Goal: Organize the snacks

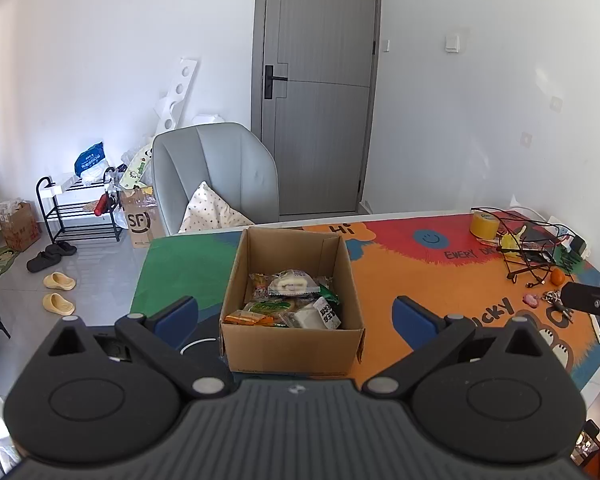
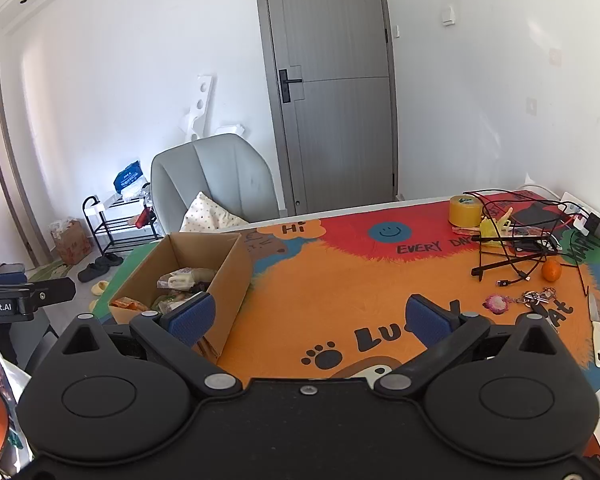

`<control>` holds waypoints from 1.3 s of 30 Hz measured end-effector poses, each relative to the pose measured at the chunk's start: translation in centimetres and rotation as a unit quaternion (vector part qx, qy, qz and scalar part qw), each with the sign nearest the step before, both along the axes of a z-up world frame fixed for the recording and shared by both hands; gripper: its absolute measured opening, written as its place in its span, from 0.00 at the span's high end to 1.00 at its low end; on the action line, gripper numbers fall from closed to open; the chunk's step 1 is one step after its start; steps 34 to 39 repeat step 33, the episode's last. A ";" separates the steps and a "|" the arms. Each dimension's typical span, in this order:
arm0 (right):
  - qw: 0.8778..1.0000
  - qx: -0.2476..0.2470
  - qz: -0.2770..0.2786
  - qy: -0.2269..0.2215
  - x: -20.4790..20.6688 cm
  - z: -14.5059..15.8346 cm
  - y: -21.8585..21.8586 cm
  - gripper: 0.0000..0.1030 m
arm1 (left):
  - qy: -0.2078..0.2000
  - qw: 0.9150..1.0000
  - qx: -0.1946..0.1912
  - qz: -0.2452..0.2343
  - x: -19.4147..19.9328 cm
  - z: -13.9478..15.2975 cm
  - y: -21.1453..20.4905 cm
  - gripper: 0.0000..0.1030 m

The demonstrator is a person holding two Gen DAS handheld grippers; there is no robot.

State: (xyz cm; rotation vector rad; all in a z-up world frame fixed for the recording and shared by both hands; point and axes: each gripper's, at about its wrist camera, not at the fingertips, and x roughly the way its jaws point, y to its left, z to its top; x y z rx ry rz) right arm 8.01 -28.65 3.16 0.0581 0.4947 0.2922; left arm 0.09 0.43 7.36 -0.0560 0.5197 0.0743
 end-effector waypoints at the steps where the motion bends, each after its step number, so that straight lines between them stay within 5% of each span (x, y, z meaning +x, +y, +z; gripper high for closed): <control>1: 1.000 0.000 0.000 0.000 0.0 0.0 0.0 0.00 | 0.000 1.000 0.000 0.000 0.0 0.0 0.0 0.00; 39: 1.000 0.004 0.003 -0.002 0.0 0.3 0.1 0.00 | -0.008 1.000 -0.001 -0.011 -0.3 0.1 -0.1 0.00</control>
